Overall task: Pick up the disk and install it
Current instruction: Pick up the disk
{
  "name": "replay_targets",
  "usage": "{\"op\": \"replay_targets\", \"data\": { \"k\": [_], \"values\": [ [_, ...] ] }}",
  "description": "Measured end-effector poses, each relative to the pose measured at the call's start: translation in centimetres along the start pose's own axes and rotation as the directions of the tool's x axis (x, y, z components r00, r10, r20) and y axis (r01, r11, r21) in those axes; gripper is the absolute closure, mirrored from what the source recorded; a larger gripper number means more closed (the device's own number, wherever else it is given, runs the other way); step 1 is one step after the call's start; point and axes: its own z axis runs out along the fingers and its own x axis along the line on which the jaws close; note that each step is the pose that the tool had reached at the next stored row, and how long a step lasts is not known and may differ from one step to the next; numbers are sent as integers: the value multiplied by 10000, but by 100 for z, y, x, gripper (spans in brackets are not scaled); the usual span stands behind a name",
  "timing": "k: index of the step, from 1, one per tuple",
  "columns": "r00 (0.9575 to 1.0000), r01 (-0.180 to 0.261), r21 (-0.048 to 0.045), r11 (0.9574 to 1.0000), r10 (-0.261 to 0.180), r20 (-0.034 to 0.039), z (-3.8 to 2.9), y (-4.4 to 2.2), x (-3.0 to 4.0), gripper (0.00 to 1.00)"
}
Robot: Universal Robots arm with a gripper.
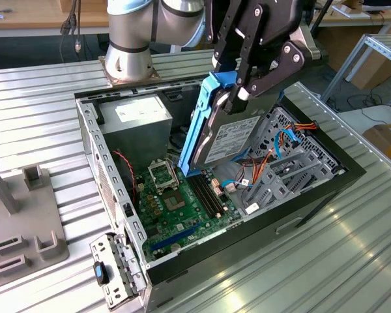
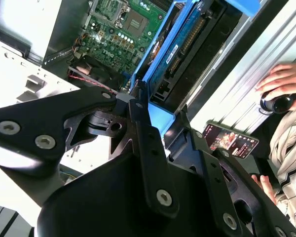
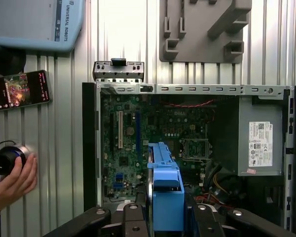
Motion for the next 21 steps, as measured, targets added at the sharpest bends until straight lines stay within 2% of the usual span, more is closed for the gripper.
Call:
{"op": "replay_targets", "data": {
  "k": [6, 15, 21],
  "values": [
    [10000, 0, 0, 10000, 0, 0, 1, -162, 0, 63],
    [10000, 0, 0, 10000, 0, 1, 5, -471, -1, 63],
    [10000, 0, 0, 10000, 0, 0, 4, -486, -1, 63]
  ]
}}
